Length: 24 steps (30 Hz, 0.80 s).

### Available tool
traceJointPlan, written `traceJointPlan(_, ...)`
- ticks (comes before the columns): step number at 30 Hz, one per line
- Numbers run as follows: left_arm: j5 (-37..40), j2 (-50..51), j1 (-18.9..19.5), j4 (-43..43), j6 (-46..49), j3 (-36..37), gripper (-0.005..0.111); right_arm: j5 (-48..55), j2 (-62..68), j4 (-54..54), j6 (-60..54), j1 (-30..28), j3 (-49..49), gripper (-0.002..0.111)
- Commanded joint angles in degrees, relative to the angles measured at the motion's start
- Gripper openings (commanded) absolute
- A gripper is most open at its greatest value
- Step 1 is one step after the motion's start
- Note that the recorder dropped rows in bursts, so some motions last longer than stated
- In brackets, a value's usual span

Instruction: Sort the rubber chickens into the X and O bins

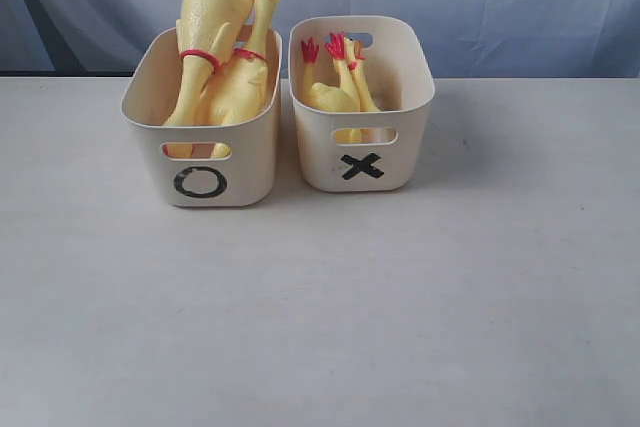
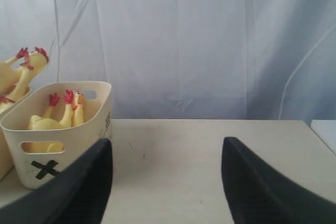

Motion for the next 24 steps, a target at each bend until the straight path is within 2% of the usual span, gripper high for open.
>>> traceJointPlan(1, -0.4, -1.8, 0.0, 0.3, -0.1, 0.3, 0.0, -0.5, -0.3, 0.4, 0.0, -5.2, 0.6, 0.058)
traceJointPlan(6, -0.4, -2.0, 0.0, 0.3, -0.1, 0.3, 0.0, -0.5, -0.3, 0.2, 0.0, -8.4, 0.6, 0.058)
traceJointPlan(19, -0.1, -2.0, 0.1, 1.8, -0.1, 0.9, 0.0, -0.6, -0.3, 0.4, 0.0, -8.4, 1.3, 0.058)
traceJointPlan(21, -1.8, -2.0, 0.1, 3.6, -0.1, 2.4, 0.0, -2.9, -0.3, 0.4, 0.0, -8.4, 2.6, 0.058)
traceJointPlan(24, -5.8, -2.0, 0.1, 7.5, -0.1, 5.4, 0.0, -12.6, -0.3, 0.4, 0.0, -8.4, 7.1, 0.058)
